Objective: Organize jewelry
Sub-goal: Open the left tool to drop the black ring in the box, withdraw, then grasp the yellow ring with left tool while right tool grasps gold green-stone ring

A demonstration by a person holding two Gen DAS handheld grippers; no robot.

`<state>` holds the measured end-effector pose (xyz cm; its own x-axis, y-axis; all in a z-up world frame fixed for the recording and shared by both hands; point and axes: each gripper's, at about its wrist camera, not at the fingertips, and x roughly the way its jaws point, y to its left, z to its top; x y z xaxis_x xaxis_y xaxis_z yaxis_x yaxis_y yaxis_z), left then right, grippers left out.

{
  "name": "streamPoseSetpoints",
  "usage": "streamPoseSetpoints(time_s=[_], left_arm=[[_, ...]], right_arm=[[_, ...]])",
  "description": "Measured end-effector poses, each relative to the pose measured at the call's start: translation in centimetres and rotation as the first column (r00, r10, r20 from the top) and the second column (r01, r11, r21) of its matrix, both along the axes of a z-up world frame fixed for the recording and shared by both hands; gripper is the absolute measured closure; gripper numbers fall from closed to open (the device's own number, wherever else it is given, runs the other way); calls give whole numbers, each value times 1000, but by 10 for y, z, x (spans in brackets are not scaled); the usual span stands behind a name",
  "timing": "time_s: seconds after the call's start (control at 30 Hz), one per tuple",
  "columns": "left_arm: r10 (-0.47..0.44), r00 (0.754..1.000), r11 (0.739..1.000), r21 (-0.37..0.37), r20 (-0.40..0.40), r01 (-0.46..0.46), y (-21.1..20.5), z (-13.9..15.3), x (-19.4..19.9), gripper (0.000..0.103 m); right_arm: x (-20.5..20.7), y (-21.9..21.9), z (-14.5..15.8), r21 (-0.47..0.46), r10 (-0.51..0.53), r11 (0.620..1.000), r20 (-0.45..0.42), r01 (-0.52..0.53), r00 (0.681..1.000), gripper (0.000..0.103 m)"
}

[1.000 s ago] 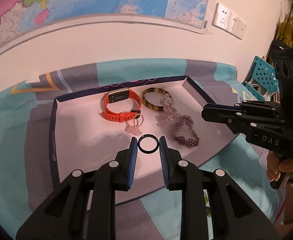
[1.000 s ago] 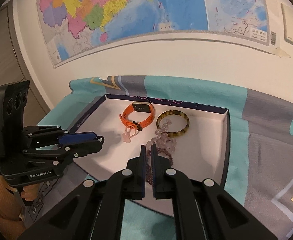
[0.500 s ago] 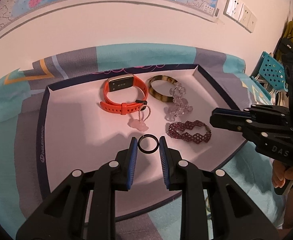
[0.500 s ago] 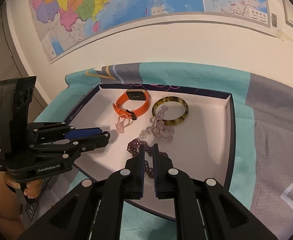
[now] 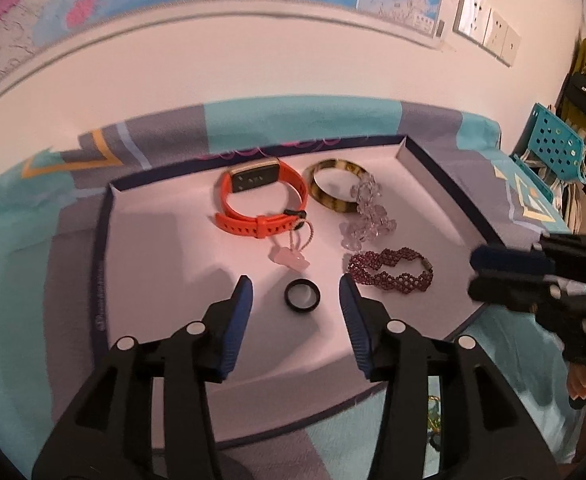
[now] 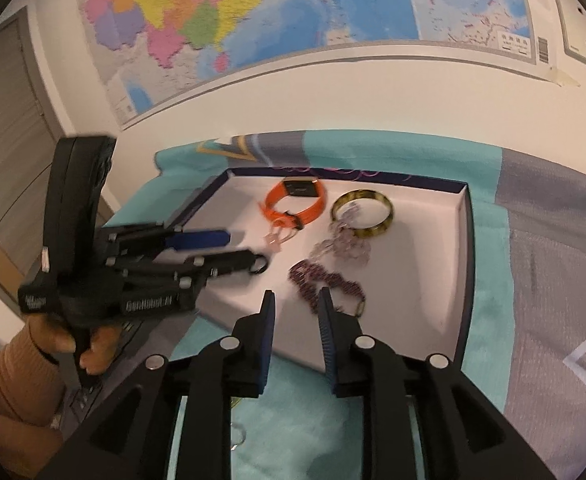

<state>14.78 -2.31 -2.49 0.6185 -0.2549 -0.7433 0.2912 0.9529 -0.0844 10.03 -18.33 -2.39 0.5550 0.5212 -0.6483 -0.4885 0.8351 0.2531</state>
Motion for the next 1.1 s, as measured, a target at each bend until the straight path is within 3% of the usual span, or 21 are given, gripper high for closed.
streamPoseSetpoints(time_s=[0.3, 0.7, 1.1], left_arm=[[-17, 998, 1000, -5, 61, 18, 17, 19, -51, 52], [-45, 999, 999, -7, 31, 45, 29, -3, -110, 49], [-44, 999, 999, -32, 0, 44, 39, -14, -133, 47]], right_arm=[[-39, 10, -20, -35, 85, 996, -42, -87, 995, 75], [-69, 26, -36, -41, 139, 989, -90, -143, 986, 75], [-80, 42, -44, -70, 173, 981, -98, -180, 980, 75]])
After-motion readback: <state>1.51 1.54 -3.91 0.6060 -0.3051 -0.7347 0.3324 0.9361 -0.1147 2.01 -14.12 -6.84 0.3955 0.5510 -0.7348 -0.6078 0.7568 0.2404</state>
